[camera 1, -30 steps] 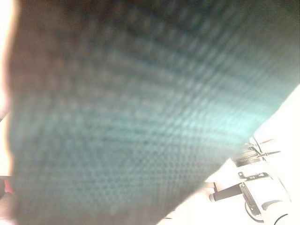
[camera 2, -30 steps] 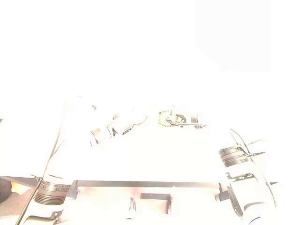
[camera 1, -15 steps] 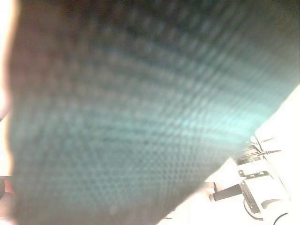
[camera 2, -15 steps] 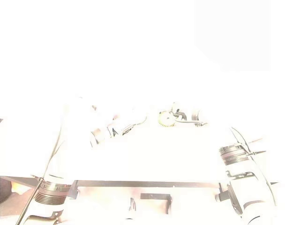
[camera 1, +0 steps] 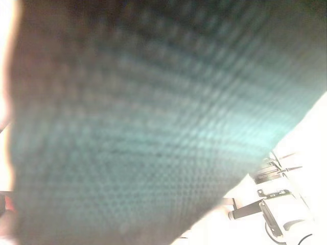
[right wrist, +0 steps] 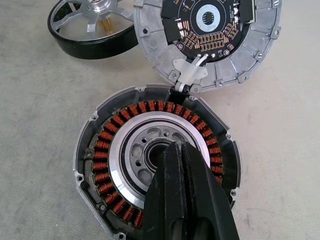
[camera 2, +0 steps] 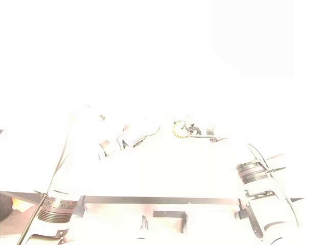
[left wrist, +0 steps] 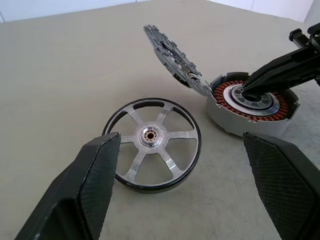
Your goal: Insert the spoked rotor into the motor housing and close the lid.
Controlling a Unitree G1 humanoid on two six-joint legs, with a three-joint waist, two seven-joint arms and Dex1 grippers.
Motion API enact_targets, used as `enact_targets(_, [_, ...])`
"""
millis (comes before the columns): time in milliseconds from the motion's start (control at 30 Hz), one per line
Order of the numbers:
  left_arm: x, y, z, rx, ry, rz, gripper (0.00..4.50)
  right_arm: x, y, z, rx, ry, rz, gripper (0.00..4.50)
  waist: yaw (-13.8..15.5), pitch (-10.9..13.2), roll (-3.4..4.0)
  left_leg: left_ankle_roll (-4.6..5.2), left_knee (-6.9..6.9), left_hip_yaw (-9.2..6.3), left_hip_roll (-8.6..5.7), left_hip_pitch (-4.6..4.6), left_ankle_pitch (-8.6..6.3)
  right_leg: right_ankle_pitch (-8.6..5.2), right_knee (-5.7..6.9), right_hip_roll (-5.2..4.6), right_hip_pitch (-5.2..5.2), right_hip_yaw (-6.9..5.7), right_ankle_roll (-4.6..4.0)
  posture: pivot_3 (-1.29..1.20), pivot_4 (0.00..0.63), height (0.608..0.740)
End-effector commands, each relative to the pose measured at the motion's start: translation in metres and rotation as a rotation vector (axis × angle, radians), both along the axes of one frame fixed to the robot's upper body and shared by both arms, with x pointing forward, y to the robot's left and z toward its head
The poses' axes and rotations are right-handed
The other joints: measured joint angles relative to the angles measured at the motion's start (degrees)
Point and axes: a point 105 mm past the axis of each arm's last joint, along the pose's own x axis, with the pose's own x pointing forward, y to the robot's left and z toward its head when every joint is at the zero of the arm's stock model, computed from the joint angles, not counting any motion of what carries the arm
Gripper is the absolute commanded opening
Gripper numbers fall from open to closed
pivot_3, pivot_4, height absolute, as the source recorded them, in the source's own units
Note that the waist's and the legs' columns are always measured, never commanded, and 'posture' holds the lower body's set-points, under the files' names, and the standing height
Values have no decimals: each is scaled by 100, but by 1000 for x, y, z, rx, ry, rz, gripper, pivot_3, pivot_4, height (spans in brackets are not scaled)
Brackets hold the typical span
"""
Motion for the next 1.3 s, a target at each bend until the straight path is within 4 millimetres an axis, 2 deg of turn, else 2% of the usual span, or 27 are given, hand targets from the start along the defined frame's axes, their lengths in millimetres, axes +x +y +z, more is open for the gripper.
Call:
enact_targets(33, [3, 0, 12, 2, -55, -7, 4127, 8, 3, 30, 21, -100, 5, 19, -1, 0, 0, 0, 0, 0, 0, 0, 0, 0, 1, 0, 0, 0, 0, 0, 0, 740])
enact_targets(233, [2, -1, 11, 0, -52, -9, 4127, 8, 8, 58, 49, -161, 29, 19, 0, 0, 0, 0, 0, 0, 0, 0, 0, 0, 2, 0, -1, 0, 0, 0, 0, 740])
enact_targets(367, [2, -2, 11, -1, -50, -10, 4127, 5, 9, 57, 37, -156, 46, 19, 2, 0, 0, 0, 0, 0, 0, 0, 0, 0, 1, 0, 0, 0, 0, 0, 0, 740])
enact_targets(500, [1, -2, 10, -2, -48, -11, 4127, -3, 8, 34, 15, -86, 54, 19, 6, 0, 0, 0, 0, 0, 0, 0, 0, 0, 1, 0, 1, 0, 0, 0, 0, 740])
enact_targets(600, [1, -2, 10, -1, -47, -10, 4127, -10, 1, -2, -47, -15, 41, 19, 5, 0, -1, 0, 0, 0, 0, -1, 0, 0, 0, 0, 1, 0, 0, 0, 0, 740])
enact_targets(667, [1, -1, 10, 0, -47, -9, 4127, -10, -2, -9, -61, -4, 29, 19, 3, -4, 6, 0, 0, 0, 0, -1, 0, 0, -1, 0, 2, 0, 0, 0, 0, 740])
enact_targets(733, [1, 0, 11, 2, -48, -7, 4127, -8, -2, -5, -51, -17, 25, 19, -1, -5, 3, 0, 0, 1, 0, 10, 0, 0, 0, 0, 10, 0, 0, 0, 0, 740])
enact_targets(900, [1, 0, 10, 3, -47, -5, 4127, 1, 1, 33, -3, -112, 34, 19, -1, -5, 4, -9, 1, 0, 2, 17, 6, 0, 2, 0, 16, 0, 0, 0, 0, 740])
enact_targets(1033, [1, -1, 9, -1, -46, -5, 4127, 5, 1, 50, 10, -153, 40, 19, 1, -5, 4, -9, 0, 0, 2, 17, 8, 1, 6, 0, 15, 0, 0, 0, 0, 740])
enact_targets(1167, [1, -3, 9, -5, -45, -6, 4127, 7, 2, 48, 11, -143, 38, 19, 3, -5, 4, -8, 0, -1, 2, 15, 8, 1, 5, 0, 15, -1, -1, 0, 0, 740])
enact_targets(1300, [1, -2, 8, -7, -44, -2, 4127, 3, 1, 25, -9, -86, 35, 19, 3, -5, 3, -7, 0, 0, 2, 10, 8, 1, 3, 0, 11, -2, -1, 0, 0, 740])
